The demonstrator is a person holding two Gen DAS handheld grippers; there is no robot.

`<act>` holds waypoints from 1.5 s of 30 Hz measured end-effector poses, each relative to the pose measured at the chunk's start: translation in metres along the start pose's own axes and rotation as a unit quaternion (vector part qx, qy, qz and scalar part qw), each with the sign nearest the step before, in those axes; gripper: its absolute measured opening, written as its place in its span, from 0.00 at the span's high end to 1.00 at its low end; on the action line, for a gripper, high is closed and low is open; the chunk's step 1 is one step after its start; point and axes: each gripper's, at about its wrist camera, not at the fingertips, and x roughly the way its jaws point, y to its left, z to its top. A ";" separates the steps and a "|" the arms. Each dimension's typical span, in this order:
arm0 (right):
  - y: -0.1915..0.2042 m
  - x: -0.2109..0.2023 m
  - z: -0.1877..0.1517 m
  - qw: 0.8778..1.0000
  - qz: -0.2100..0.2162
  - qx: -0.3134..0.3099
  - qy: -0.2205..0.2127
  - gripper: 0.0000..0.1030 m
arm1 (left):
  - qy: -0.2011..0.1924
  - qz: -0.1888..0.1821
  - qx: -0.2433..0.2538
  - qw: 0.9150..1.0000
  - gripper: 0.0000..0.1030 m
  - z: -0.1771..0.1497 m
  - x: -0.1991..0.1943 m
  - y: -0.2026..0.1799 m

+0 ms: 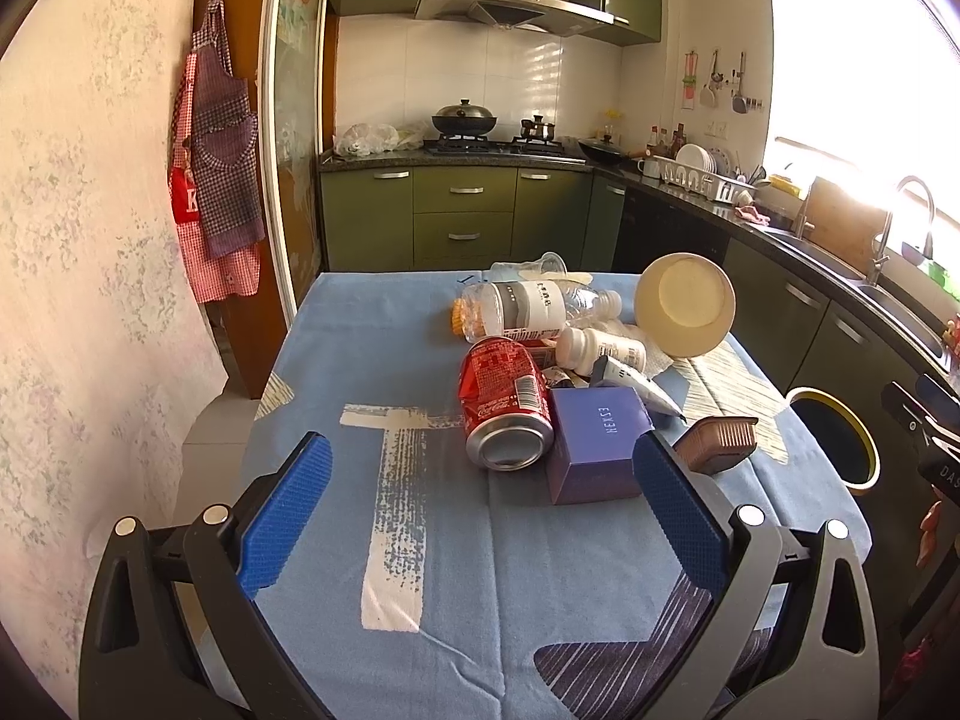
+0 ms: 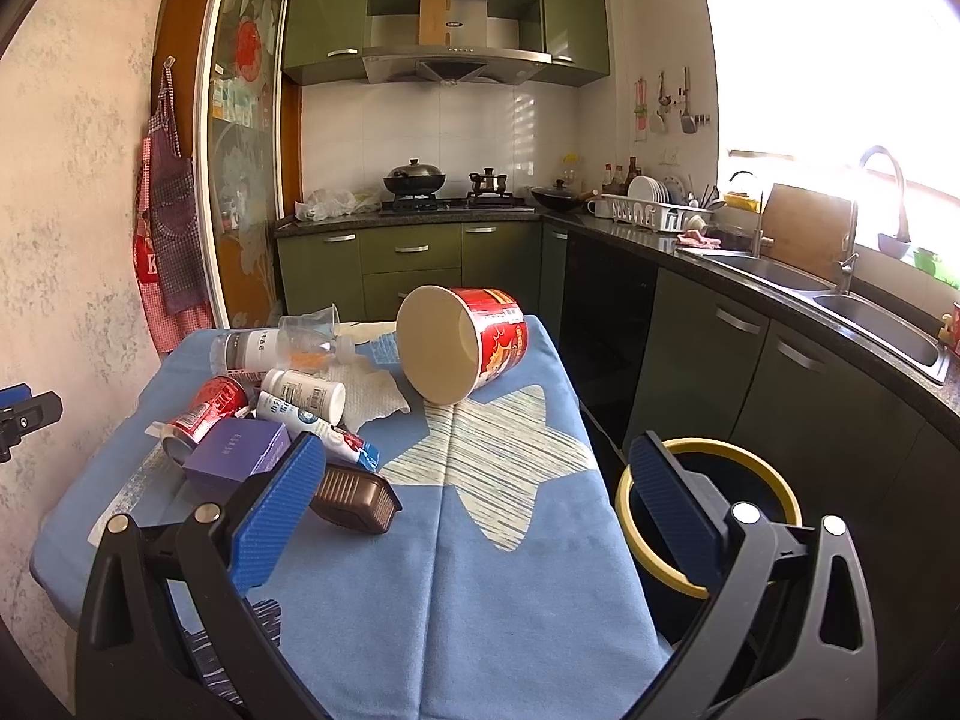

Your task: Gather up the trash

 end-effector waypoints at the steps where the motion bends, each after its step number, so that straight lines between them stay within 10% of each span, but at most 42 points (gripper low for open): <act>1: 0.000 0.001 0.001 1.000 -0.001 0.001 -0.001 0.06 | 0.003 0.000 0.001 1.000 0.04 0.001 0.004 0.000; 22: 0.006 0.223 0.071 0.995 -0.039 -0.069 0.058 0.07 | 0.017 0.064 -0.015 0.998 0.04 0.121 0.213 0.059; 35: -0.002 0.302 0.075 0.986 -0.100 -0.099 0.085 0.63 | 0.040 0.077 -0.055 0.995 0.04 0.099 0.285 0.081; 38: -0.009 0.309 0.083 0.987 -0.085 -0.087 0.108 0.84 | 0.042 0.076 -0.050 0.995 0.04 0.093 0.284 0.080; 45: -0.060 0.334 0.114 0.973 0.006 0.027 0.229 0.92 | 0.040 0.067 -0.050 0.996 0.04 0.089 0.278 0.078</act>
